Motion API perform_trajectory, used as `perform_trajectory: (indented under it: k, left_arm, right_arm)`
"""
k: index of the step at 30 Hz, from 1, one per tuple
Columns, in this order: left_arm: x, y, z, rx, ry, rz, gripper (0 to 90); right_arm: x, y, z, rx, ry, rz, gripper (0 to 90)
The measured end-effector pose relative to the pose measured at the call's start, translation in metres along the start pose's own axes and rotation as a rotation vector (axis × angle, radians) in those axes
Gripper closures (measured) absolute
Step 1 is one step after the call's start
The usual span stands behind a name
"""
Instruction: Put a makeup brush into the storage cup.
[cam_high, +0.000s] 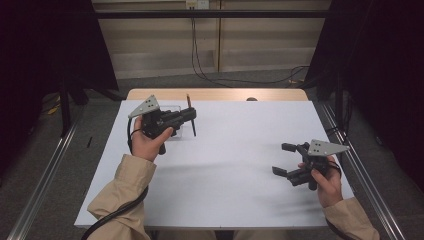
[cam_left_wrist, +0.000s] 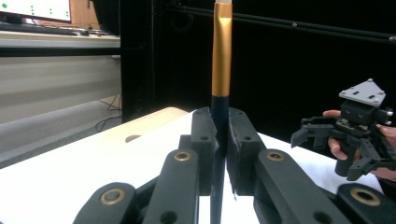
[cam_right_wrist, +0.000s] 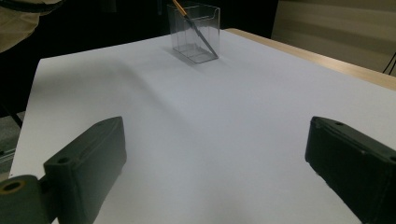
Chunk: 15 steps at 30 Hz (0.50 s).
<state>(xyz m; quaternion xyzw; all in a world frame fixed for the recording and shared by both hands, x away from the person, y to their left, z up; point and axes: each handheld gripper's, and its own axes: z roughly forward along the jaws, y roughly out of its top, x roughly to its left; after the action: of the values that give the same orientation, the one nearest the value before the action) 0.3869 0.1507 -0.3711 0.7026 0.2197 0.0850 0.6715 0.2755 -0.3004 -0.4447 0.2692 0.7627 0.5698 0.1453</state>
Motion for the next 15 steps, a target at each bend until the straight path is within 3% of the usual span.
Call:
perform_trajectory:
  k: [15]
  left_arm:
    - [0.014, 0.015, -0.008, 0.001, 0.064, 0.013, 82.6]
  right_arm:
    - [0.001, 0.000, 0.002, -0.002, 0.011, -0.002, 4.7]
